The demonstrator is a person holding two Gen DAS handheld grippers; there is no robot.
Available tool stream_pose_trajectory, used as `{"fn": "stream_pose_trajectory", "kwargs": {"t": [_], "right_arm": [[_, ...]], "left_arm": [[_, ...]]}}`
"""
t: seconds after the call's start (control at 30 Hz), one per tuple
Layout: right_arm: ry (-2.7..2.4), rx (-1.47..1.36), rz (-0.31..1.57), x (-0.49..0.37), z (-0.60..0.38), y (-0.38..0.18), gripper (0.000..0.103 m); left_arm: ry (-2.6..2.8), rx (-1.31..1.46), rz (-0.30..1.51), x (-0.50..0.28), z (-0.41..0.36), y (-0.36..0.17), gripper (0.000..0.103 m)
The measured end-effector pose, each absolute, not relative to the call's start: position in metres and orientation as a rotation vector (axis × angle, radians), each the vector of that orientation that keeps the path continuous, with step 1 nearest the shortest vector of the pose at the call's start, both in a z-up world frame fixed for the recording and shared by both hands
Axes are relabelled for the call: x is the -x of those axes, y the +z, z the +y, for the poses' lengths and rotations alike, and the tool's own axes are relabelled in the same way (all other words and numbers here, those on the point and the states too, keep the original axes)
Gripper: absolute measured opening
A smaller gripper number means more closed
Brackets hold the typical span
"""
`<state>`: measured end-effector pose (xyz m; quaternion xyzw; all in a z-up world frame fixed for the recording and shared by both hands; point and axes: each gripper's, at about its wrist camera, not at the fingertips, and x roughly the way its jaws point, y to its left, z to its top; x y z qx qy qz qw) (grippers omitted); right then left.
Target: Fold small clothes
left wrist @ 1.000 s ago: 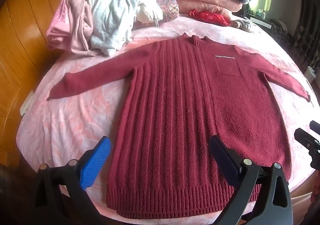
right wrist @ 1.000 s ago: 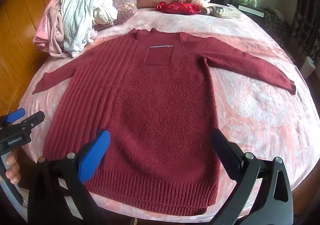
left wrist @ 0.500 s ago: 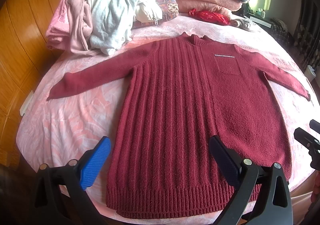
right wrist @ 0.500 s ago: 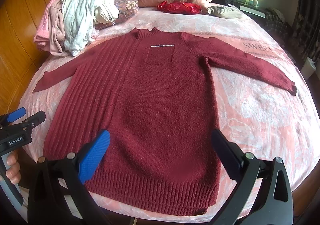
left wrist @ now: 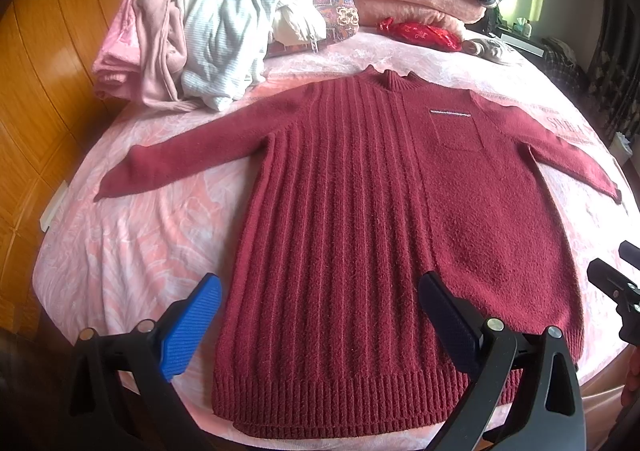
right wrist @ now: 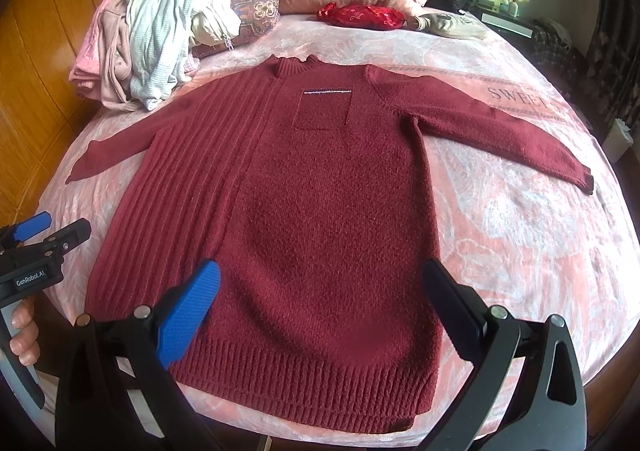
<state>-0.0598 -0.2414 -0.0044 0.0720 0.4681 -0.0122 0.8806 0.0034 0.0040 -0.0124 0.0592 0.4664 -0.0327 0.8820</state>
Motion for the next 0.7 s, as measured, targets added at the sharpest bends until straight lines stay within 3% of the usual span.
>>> {"fn": "stream_pose_trajectory", "kwargs": {"t": [0.7], "right_arm": [[-0.023, -0.143, 0.973, 0.0607, -0.239, -0.0054, 0.1]], "left_arm": [[-0.068, -0.124, 0.975, -0.0039, 0.004, -0.0119, 0.099]]}}
